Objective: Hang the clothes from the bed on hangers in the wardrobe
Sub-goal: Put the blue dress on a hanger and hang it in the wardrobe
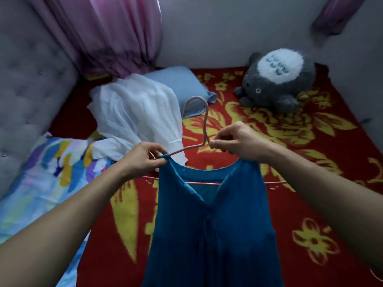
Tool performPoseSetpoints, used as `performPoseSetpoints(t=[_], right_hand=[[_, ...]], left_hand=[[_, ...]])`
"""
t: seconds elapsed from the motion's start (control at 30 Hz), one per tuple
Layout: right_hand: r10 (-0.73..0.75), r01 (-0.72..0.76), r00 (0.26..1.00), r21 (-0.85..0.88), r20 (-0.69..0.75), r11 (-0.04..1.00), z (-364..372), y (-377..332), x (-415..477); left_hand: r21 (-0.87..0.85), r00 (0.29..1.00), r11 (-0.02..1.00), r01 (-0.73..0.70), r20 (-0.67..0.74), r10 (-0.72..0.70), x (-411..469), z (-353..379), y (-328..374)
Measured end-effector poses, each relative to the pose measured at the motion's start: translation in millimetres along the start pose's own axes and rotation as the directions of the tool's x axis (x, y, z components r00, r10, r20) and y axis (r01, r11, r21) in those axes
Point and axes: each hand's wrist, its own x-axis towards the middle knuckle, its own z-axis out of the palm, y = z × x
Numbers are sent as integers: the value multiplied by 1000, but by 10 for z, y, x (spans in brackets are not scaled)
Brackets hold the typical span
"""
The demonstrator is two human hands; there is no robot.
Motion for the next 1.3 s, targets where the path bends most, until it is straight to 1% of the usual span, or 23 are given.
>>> performPoseSetpoints(t=[0.07, 0.17, 0.23, 0.33, 0.4, 0.47, 0.53, 0.57, 0.63, 0.67, 0.7, 0.73, 0.77, 0.83, 0.9, 0.93, 1.0, 1.07, 1.17, 1.23, 1.3], right_hand=[[-24, 23, 1000, 14, 19, 1000, 4, -324, -309], [-63, 62, 996, 13, 63, 998, 77, -748, -741], [-99, 96, 991, 35, 92, 995, 142, -991, -1017], [-147, 128, 974, 115, 170, 985, 258, -1335, -1434], [-192, 157, 953, 157, 235, 975, 362, -1538, -1746], [-248, 203, 924, 175, 291, 963, 488, -1736, -2089], [-282, 219, 896, 210, 344, 953, 636, -1936, -2446], [-293, 210, 877, 245, 380, 946, 715, -2046, -2634], [-330, 210, 825, 293, 459, 933, 857, -2329, -3038], [-363, 236, 792, 302, 491, 924, 924, -2482, -3231], [-401, 280, 747, 297, 530, 913, 1017, -2694, -3485], [-423, 305, 721, 297, 549, 905, 1048, -2820, -3615], [-452, 340, 687, 298, 570, 892, 1102, -2979, -3777], [-511, 416, 611, 303, 605, 857, 1262, -3335, -4193], [-568, 476, 560, 328, 603, 816, 1440, -3645, -4592], [-592, 492, 547, 346, 591, 799, 1529, -3790, -4793], [-637, 526, 520, 374, 569, 764, 1709, -4061, -5179], [-670, 561, 484, 388, 564, 731, 1884, -4324, -5565], [-711, 627, 411, 390, 570, 675, 2205, -4703, -6115], [-727, 653, 395, 386, 561, 652, 2478, -4955, -6425], [-737, 666, 404, 378, 542, 643, 2792, -5189, -6669]], left_hand=[[-4, 1000, 1000, 12, -15, -12, -375, -133, 181], [64, 996, 998, 20, -86, -14, -983, -284, 385], [120, 980, 990, 68, -195, -43, -1416, -340, 491], [180, 921, 973, 142, -385, -63, -2116, -340, 618], [216, 850, 953, 212, -522, -70, -2638, -259, 696], [238, 725, 918, 318, -685, -74, -3211, -122, 755], [166, 589, 893, 418, -798, -128, -3833, 32, 813], [120, 537, 881, 458, -827, -167, -4174, 109, 838], [25, 448, 850, 526, -858, -252, -4882, 230, 885], [-17, 410, 830, 558, -864, -293, -5233, 277, 931], [-55, 358, 800, 598, -874, -328, -5692, 327, 1006], [-67, 339, 777, 626, -874, -348, -5931, 343, 1047], [-91, 303, 757, 647, -881, -365, -6227, 353, 1094], [-166, 205, 713, 682, -892, -403, -6950, 410, 1213], [-226, 115, 682, 696, -902, -416, -7604, 478, 1295], [-252, 76, 668, 700, -904, -421, -7915, 517, 1318], [-285, 14, 647, 707, -909, -416, -8494, 595, 1370], [-302, -39, 625, 719, -917, -398, -9051, 679, 1432], [-353, -101, 588, 728, -903, -417, -9878, 817, 1479], [-375, -130, 556, 742, -894, -430, -10443, 901, 1493], [-387, -138, 529, 755, -883, -449, -10989, 972, 1485]])
